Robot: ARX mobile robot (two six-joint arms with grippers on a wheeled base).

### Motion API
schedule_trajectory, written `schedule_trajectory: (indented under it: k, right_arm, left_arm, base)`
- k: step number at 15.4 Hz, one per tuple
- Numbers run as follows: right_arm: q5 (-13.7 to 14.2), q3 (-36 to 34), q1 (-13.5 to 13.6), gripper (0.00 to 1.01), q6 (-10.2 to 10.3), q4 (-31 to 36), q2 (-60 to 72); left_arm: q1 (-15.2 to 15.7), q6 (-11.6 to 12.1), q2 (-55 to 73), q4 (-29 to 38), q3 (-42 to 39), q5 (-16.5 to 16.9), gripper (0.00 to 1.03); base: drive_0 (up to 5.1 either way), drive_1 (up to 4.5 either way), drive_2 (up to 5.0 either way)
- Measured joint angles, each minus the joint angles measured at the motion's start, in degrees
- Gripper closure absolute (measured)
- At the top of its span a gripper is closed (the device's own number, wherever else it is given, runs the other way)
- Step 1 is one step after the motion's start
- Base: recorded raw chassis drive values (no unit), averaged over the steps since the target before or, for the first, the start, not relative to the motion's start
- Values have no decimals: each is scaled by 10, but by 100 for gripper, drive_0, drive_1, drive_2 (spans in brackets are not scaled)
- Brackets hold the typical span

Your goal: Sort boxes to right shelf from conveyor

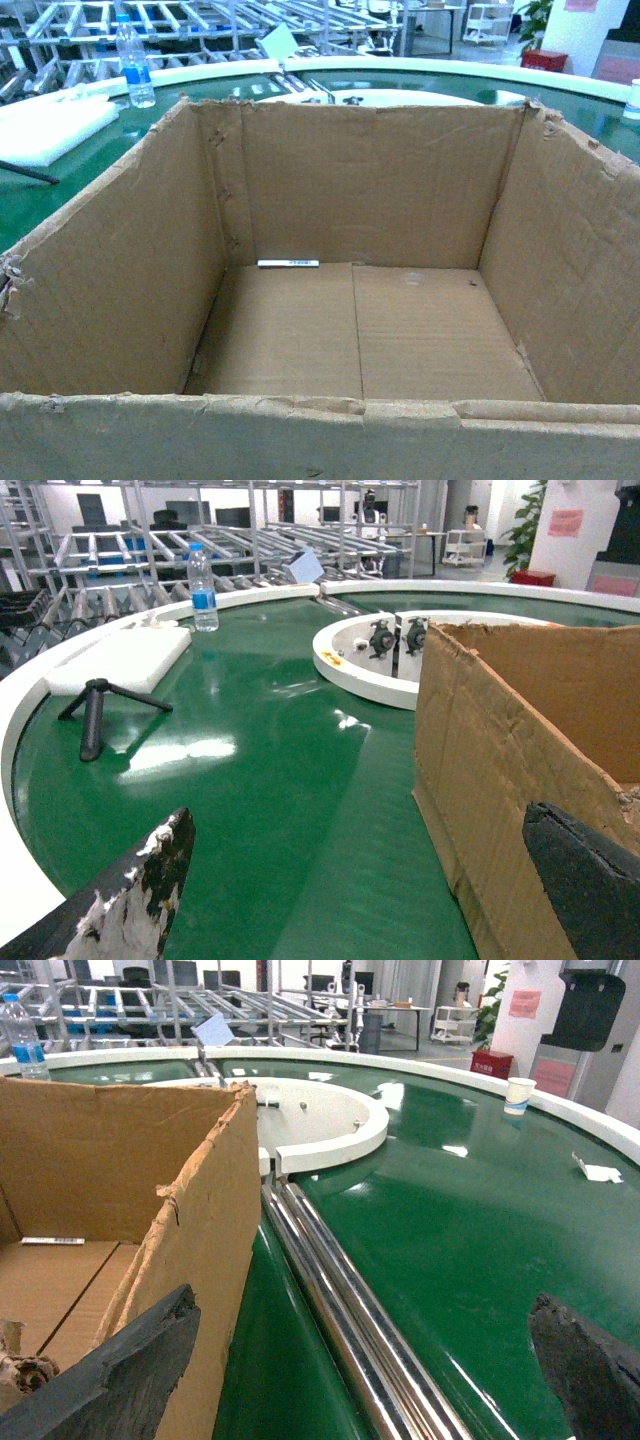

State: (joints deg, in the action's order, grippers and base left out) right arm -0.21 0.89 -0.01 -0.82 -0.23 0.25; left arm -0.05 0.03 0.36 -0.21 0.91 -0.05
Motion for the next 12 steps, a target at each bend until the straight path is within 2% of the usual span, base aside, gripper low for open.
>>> schedule_trajectory:
  k: [12]
  right_arm:
    - [0,0,0,3,0,0,0]
  left_arm:
    - [0,0,0,0,0,0,5]
  base:
    - [0,0,0]
